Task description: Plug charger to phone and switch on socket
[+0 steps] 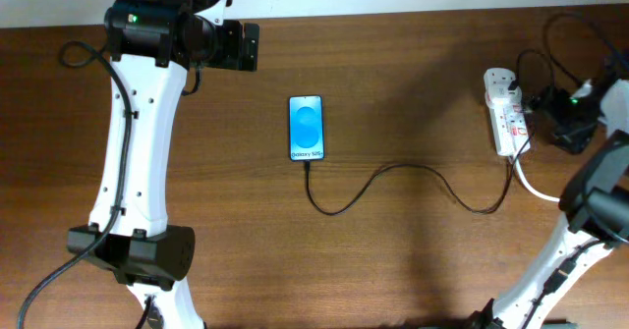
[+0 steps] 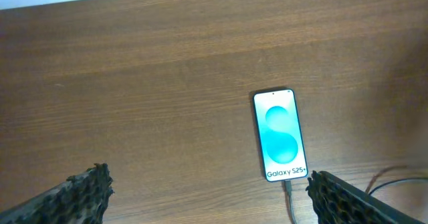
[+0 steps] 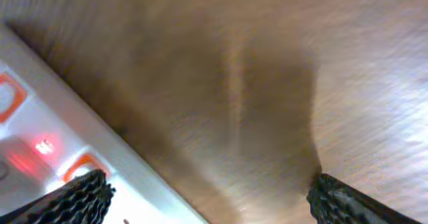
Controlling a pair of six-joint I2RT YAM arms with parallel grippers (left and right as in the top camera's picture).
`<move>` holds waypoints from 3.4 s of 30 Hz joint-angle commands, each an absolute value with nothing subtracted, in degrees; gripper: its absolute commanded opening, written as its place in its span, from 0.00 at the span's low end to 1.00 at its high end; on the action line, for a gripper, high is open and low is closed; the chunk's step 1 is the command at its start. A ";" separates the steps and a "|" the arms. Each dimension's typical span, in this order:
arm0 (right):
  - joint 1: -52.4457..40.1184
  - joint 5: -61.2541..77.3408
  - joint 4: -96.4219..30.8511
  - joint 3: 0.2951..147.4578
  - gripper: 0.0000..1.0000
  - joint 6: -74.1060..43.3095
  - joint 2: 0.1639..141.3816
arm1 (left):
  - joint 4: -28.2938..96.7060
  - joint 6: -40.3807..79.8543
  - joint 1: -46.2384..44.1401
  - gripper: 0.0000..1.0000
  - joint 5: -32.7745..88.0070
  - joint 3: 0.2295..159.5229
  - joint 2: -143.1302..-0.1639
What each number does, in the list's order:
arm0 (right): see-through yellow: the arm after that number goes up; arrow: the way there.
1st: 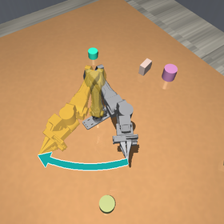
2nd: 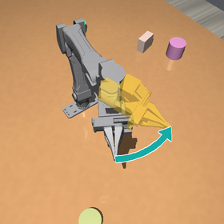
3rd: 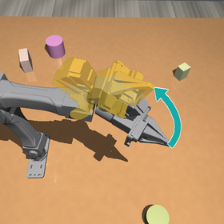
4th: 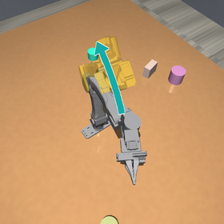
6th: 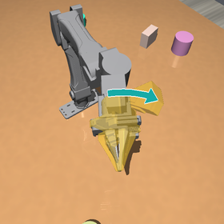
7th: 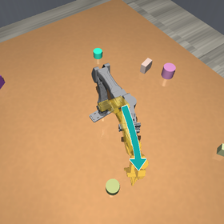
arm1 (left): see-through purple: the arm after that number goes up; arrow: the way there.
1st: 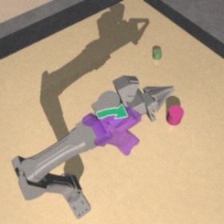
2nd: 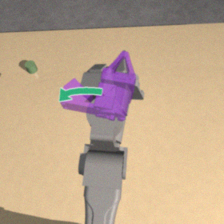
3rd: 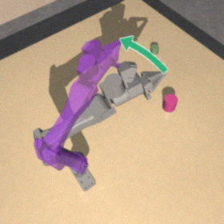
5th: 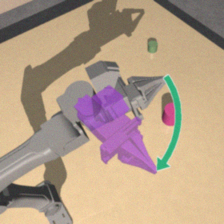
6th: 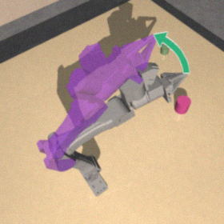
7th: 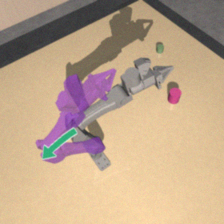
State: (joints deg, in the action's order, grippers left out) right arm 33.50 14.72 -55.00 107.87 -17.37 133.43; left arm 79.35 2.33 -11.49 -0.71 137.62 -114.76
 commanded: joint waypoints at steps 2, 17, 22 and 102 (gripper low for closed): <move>42.09 19.57 -56.90 109.10 0.99 -18.52 126.96 | 79.20 1.23 -11.51 0.99 -1.32 137.71 -114.63; 26.89 23.40 -74.50 109.08 0.98 -2.35 69.06 | 79.20 1.23 -11.51 0.99 -1.32 137.71 -114.63; 20.91 23.81 -94.39 109.08 0.98 -2.37 61.34 | 79.20 1.23 -11.51 0.99 -1.32 137.71 -114.63; -2.28 2.72 -4.25 0.32 0.98 -7.79 0.21 | 27.81 -6.31 -10.00 0.99 -1.26 59.20 -63.20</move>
State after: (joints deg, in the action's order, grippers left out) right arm -1.83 3.01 -4.23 0.80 -7.53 0.67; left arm 32.69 -2.72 -10.83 -1.13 68.66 -71.16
